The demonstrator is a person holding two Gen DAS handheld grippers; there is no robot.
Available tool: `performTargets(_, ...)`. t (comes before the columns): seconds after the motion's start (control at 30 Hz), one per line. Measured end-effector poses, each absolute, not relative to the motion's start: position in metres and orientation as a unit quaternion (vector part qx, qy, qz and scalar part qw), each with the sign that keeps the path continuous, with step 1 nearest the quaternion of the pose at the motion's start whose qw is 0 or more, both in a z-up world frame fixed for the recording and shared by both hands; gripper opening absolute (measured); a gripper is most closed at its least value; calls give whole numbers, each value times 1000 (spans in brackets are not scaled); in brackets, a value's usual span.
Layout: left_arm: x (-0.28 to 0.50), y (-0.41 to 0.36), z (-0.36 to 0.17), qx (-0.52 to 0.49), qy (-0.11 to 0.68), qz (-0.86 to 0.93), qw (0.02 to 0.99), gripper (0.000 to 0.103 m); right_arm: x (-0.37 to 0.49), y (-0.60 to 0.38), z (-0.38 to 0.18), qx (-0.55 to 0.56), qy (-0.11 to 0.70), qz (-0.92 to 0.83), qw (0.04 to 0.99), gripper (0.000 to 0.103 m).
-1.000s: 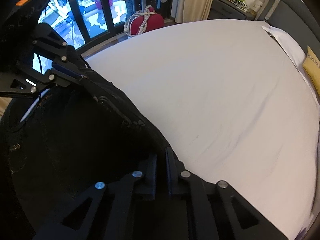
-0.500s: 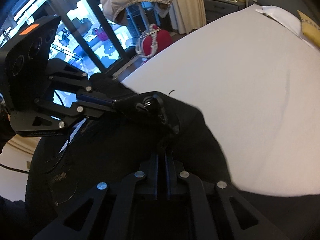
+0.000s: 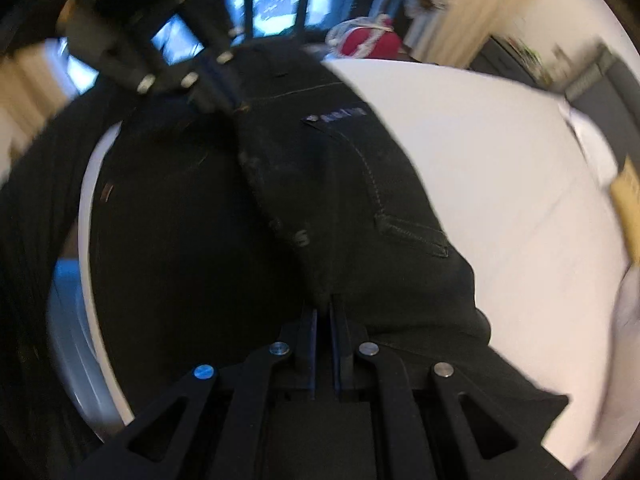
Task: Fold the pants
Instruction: 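Lift the jeans by the waistband with both tools, hanging the legs down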
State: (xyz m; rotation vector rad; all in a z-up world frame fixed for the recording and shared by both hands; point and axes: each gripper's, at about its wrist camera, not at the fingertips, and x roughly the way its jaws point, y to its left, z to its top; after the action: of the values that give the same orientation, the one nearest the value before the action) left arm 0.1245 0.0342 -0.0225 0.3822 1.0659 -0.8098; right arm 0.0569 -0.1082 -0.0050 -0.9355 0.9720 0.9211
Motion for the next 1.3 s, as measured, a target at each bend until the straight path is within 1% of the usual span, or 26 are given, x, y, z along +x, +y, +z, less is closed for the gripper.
performTargets(0.03, 117, 31, -24, 183, 492, -376, 763, 5, 48, -106, -5, -434, 427, 410, 679, 7)
performTargets(0.1, 100, 22, -24, 198, 492, -387, 754, 5, 12, -100, -13, -513, 389, 398, 654, 7)
performTargets(0.2, 76, 17, -25, 218, 490, -401, 743, 5, -21, -96, -20, -557, 366, 395, 632, 7)
performTargets(0.43, 43, 9, -19, 245, 502, -405, 724, 5, -48, -95, -22, -563, 363, 397, 628, 6)
performTargets(0.57, 41, 11, -11, 239, 505, -399, 727, 5, -76, -102, -22, -560, 359, 397, 632, 6)
performTargets(0.67, 48, 11, -13, 238, 512, -397, 724, 5, -81, -101, -26, -556, 360, 392, 639, 6)
performTargets(0.83, 28, 15, -16, 244, 507, -403, 721, 5, -88, -101, -30, -561, 361, 385, 638, 7)
performTargets(1.13, 35, 22, -16, 246, 513, -397, 720, 5, -89, -91, -40, -563, 363, 378, 639, 7)
performTargets(1.3, 47, 26, -19, 208, 534, -392, 720, 7, -89, -88, -50, -560, 369, 370, 643, 7)
